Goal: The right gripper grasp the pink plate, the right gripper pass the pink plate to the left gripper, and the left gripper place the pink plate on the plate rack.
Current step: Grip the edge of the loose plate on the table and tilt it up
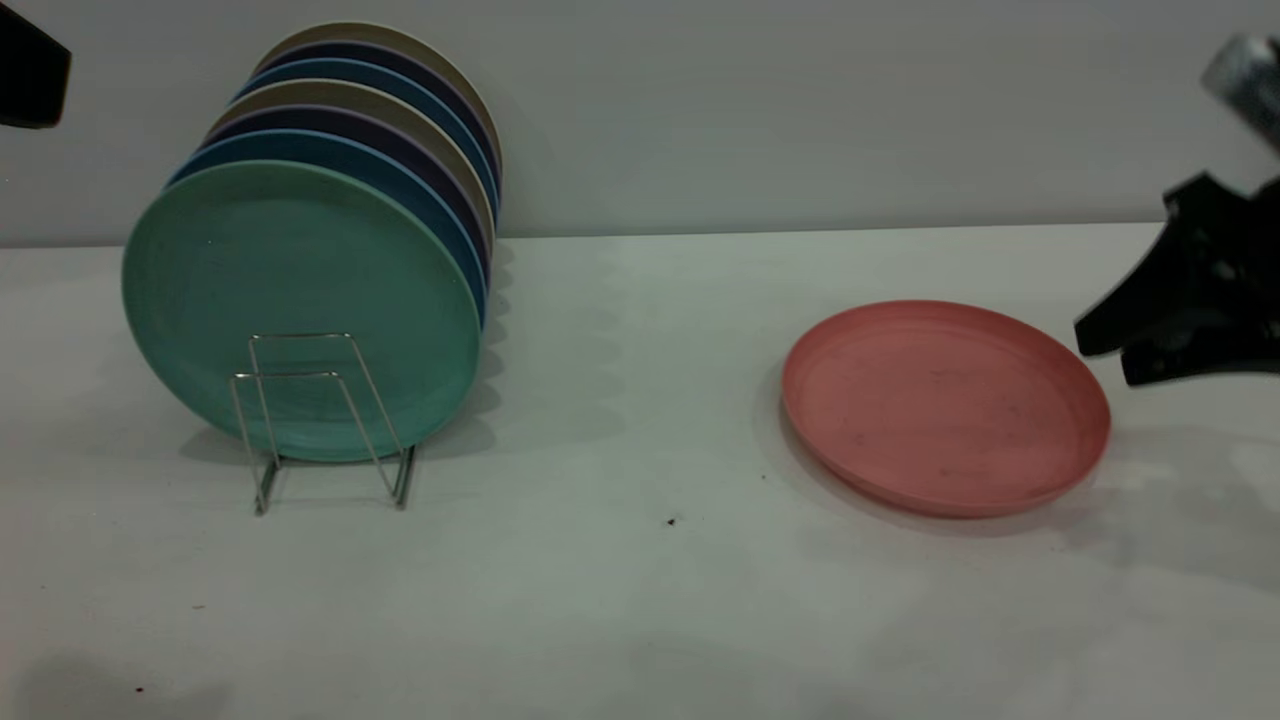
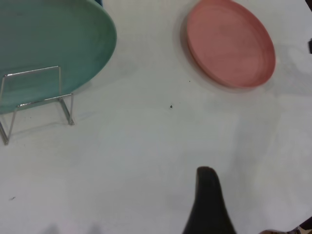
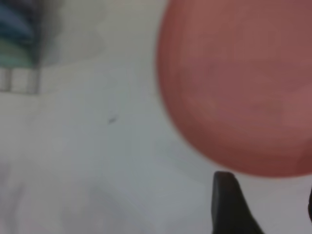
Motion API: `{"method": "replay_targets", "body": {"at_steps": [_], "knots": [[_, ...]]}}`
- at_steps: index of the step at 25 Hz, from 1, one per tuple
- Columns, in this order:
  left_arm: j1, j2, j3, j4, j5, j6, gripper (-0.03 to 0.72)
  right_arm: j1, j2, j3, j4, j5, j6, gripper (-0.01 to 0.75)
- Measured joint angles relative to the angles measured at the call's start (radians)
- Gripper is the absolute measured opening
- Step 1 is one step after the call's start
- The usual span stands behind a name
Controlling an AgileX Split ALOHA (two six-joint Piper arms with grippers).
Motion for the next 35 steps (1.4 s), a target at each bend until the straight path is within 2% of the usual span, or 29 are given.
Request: {"method": "replay_targets", "body": {"at_steps": [5,13,24,28,35], "knots": [[0.0,0.0,0.0,0.0,0.002,0.001,0.563,-0.038,0.119,-0.089,0.006,-0.037,-0.008,0.406],[0.0,0.0,0.0,0.0,0.002,0.003,0.563,-0.044,0.281,-0.229,0.052,-0.063,-0.008,0.395],[0.0,0.0,0.0,0.0,0.004,0.004,0.563,-0.045,0.371,-0.311,0.076,-0.091,-0.008,0.348],[0.0,0.0,0.0,0.0,0.004,0.004,0.563,-0.045,0.381,-0.311,0.082,-0.092,-0.008,0.299],[0.0,0.0,0.0,0.0,0.005,0.004,0.563,-0.045,0.384,-0.312,0.091,-0.09,-0.023,0.149]]}}
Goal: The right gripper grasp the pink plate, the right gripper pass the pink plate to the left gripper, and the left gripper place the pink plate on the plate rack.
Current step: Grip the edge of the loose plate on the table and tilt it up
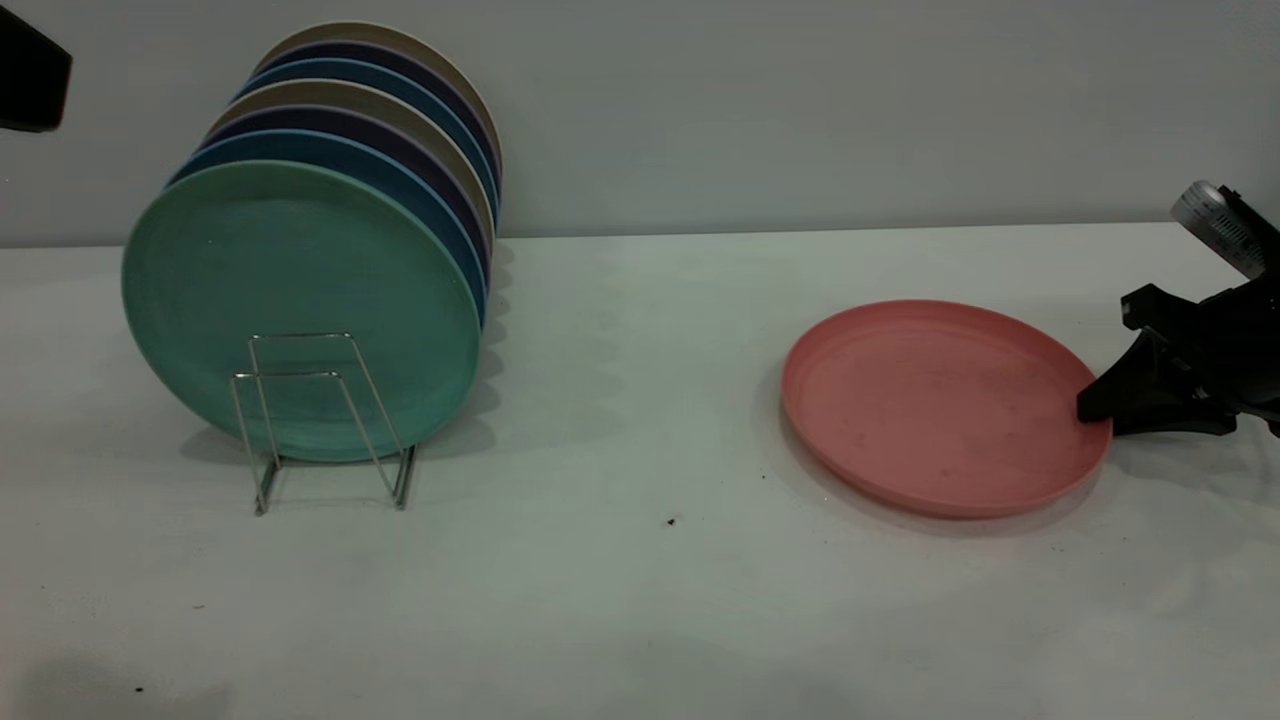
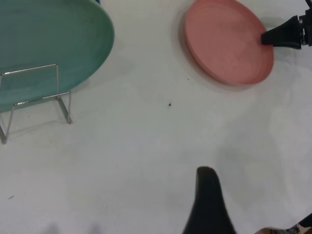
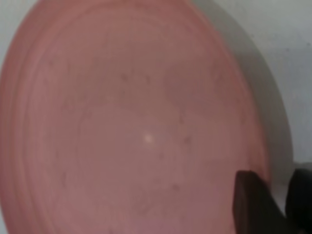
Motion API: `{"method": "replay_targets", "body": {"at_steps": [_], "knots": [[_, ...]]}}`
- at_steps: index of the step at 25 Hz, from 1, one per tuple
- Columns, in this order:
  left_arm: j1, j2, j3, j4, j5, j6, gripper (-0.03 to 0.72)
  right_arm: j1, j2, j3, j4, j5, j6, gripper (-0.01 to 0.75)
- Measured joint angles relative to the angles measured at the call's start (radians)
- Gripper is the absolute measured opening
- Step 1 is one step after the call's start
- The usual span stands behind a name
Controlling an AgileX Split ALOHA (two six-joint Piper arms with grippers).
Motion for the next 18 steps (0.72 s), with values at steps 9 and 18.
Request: {"method": "replay_targets", "body": {"at_steps": [9,18], "knots": [[0.0,0.0,0.0,-0.011,0.0,0.0,0.563,0.0,0.005,0.0,0.049,0.102,-0.001,0.016],[0.0,0.007,0.0,-0.078,0.0,0.0,0.563,0.0,0.005,0.0,0.058,0.27,-0.004,0.016]]}}
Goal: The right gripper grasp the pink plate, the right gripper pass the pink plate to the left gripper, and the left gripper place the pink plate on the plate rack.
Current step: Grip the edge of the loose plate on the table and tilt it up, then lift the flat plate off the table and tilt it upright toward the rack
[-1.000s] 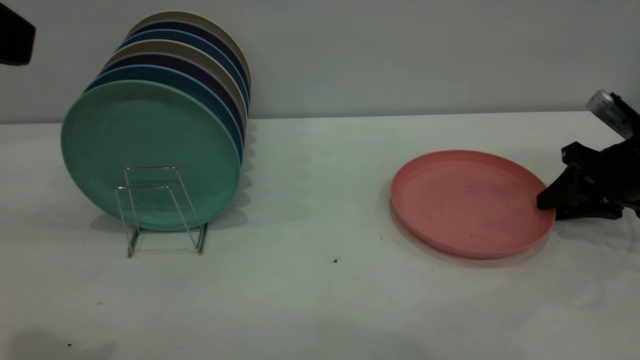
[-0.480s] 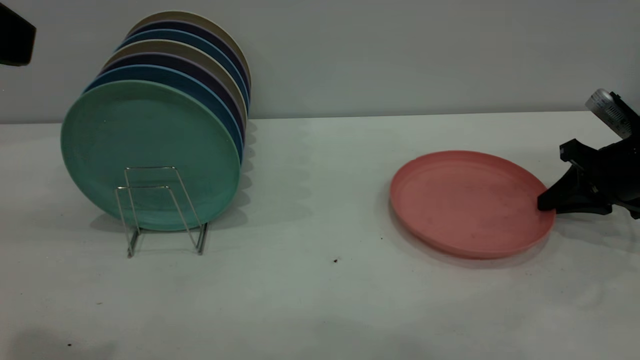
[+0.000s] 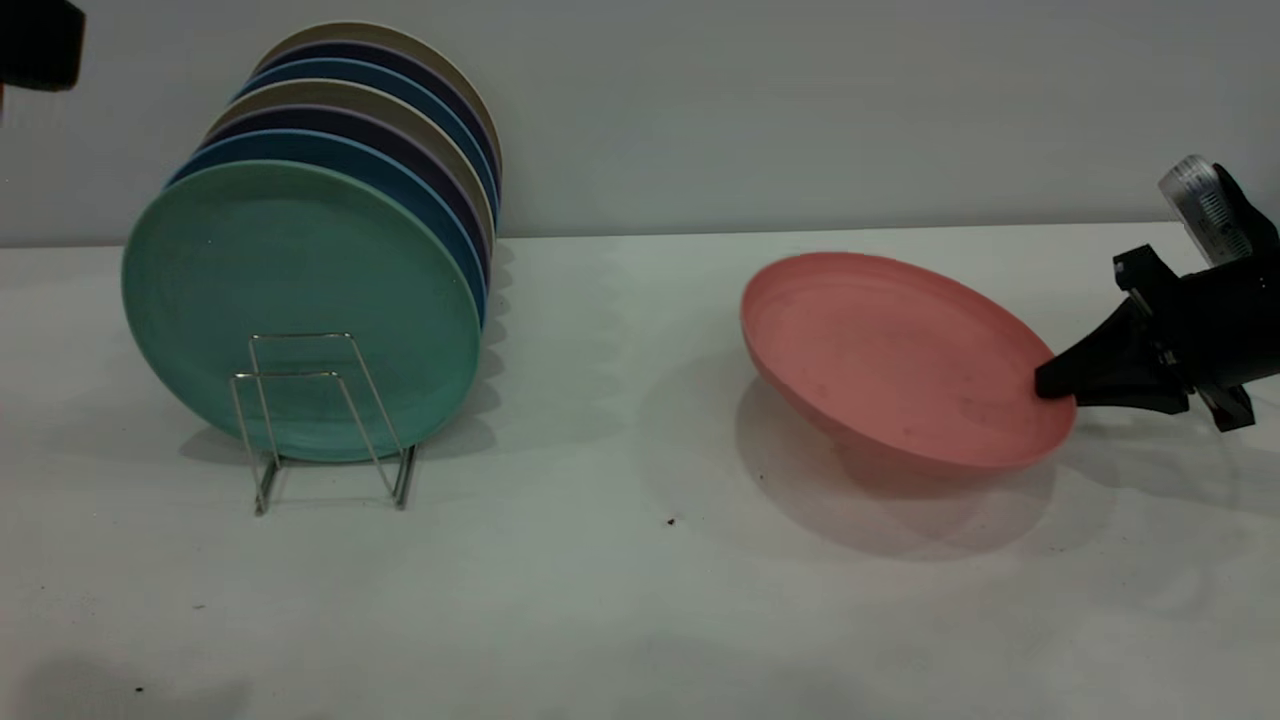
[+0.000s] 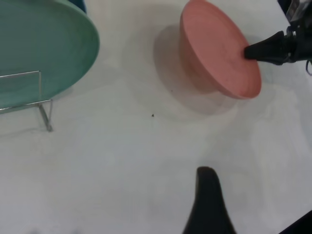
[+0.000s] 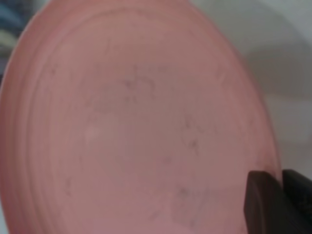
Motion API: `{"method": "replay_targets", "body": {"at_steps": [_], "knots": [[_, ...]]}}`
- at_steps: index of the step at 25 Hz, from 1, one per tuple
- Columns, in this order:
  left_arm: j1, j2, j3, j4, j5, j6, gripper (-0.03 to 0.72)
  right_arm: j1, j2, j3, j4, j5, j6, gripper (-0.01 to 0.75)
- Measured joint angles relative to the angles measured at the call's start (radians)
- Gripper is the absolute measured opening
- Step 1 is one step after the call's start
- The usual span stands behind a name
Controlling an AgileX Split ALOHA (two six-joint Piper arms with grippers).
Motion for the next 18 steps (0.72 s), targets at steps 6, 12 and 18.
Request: {"method": "replay_targets", "body": {"at_steps": [6,12,18], "knots": [[0.0,0.108,0.0,-0.037,0.003,0.01,0.563,0.0,0.0,0.0,0.0,0.142,-0.001,0.016],[0.0,0.278,0.0,-0.239,-0.002,0.186,0.563,0.022,0.0,0.0,-0.032,0.2,-0.008,0.016],[0.0,0.411,-0.006,-0.466,-0.001,0.38,0.563,0.129,-0.009,0.0,-0.05,0.167,-0.012,0.016]]}}
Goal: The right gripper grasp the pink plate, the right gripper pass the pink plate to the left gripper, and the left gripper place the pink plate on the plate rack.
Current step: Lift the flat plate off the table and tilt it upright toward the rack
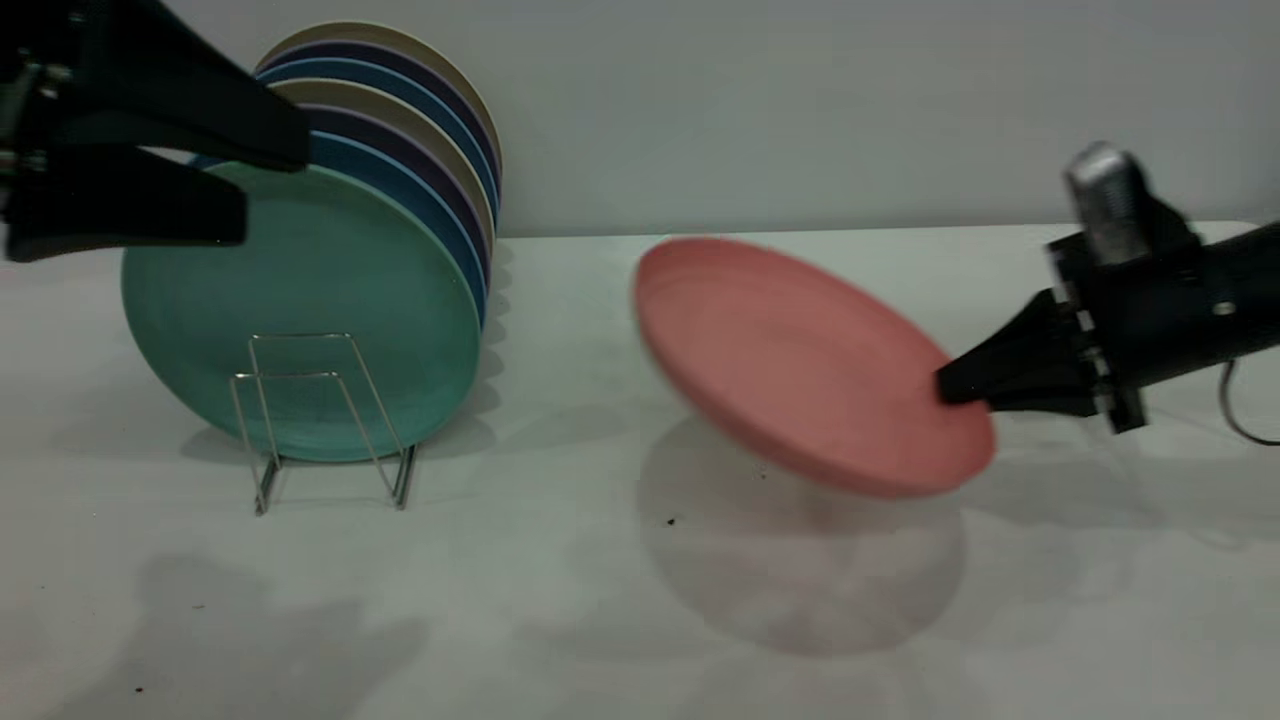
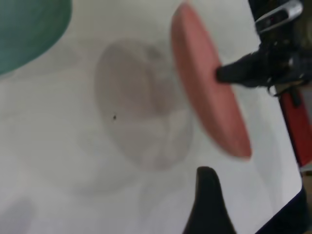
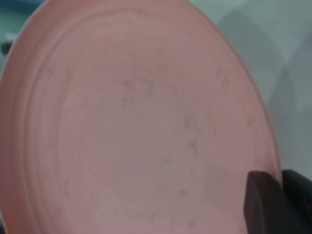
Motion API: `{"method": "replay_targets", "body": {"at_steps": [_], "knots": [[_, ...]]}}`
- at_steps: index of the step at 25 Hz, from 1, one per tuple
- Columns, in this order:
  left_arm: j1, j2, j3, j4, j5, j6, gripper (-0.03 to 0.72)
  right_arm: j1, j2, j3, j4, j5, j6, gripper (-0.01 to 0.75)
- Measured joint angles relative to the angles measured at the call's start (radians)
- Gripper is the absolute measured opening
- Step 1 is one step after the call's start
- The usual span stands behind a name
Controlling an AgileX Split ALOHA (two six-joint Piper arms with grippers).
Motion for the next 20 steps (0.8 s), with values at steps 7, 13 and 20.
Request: {"method": "replay_targets", "body": {"at_steps": [7,13,20], "knots": [[0.0,0.099,0.0,-0.084,0.002,0.065,0.563,0.081,-0.066,0.0,-0.014,-0.027,-0.008,0.016],[0.0,0.121,0.0,-0.134,0.001,0.074,0.563,0.145,-0.127,0.0,-0.017,-0.024,-0.009,0.016],[0.0,0.122,-0.001,-0.186,-0.002,0.09,0.563,0.203,-0.146,0.0,-0.016,-0.021,0.003,0.016]]}}
